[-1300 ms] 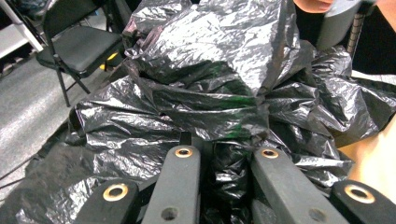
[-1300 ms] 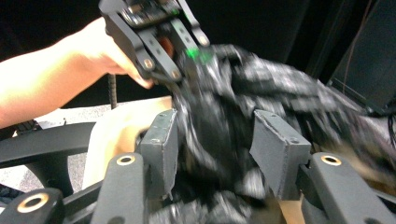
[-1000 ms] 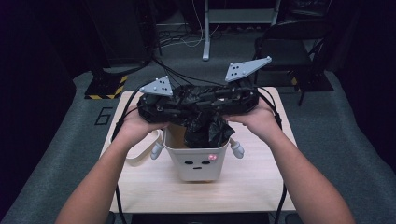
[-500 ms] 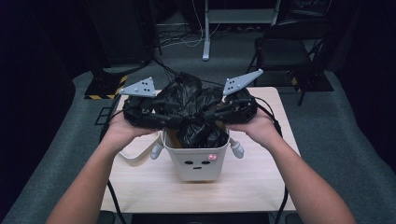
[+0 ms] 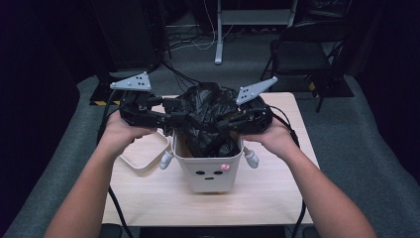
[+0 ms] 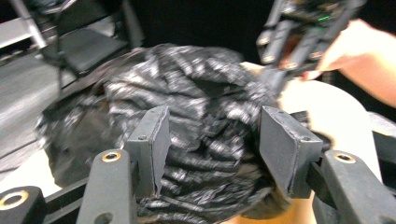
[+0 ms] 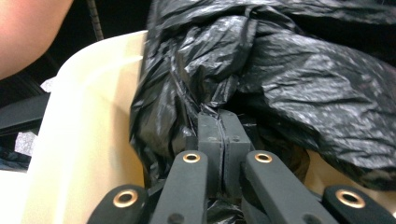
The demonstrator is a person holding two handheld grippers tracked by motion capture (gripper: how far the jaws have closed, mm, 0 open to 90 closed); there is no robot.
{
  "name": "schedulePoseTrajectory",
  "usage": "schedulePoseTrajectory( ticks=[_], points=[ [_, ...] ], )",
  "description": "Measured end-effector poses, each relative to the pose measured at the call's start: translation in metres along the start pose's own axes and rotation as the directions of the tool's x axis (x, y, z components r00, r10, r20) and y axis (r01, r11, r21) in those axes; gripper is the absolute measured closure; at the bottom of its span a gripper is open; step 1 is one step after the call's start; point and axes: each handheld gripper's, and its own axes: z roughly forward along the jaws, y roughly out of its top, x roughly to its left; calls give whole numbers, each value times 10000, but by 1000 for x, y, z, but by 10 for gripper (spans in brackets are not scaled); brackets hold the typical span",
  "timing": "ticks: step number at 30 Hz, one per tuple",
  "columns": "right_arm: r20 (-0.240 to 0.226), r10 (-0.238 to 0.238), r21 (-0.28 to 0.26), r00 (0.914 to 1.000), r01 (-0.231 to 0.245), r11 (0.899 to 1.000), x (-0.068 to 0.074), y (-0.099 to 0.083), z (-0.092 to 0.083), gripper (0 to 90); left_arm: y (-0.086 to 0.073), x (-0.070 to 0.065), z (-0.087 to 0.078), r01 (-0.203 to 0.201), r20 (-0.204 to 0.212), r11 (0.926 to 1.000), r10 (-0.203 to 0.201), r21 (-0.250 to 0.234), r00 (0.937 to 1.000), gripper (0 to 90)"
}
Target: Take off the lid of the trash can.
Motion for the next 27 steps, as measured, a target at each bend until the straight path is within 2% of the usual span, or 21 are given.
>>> schedulePoseTrajectory(
  ticks=[2,4,8,10,13,14,15,20,27],
  points=[
    [-16,4,40,10000,-4,10000,-2,-1,0,892,2,-2,-5,-131,-144,9999,129,-80,9998,439],
    [-42,24,57,10000,-24,10000,-2,-1,0,892,3,-2,-9,-77,-237,9998,73,-177,9997,438],
    [-78,-61,52,10000,61,10000,-1,-1,0,891,4,10,-7,219,-474,9995,-229,-215,9986,431],
    [-82,-46,40,10000,47,10000,-1,-1,-1,889,3,19,1,540,-805,9985,-537,10,9953,409],
    [-110,-17,54,9999,17,10000,0,-2,-2,887,-1,26,14,688,-1426,9973,-647,244,9877,374],
    [-106,-12,74,9999,13,10000,0,-2,-2,887,-3,28,20,806,-1658,9963,-744,309,9834,366],
    [-99,-53,82,9999,54,10000,-1,-2,-2,885,-4,30,23,848,-1738,9956,-767,399,9818,359],
    [-89,-29,66,10000,29,10000,-1,-3,-5,884,-12,35,40,917,-1501,9940,-818,597,9853,356],
    [-171,3,48,9999,-2,10000,0,-5,-3,884,-18,38,50,812,-1430,9929,-682,872,9874,396]
  ],
)
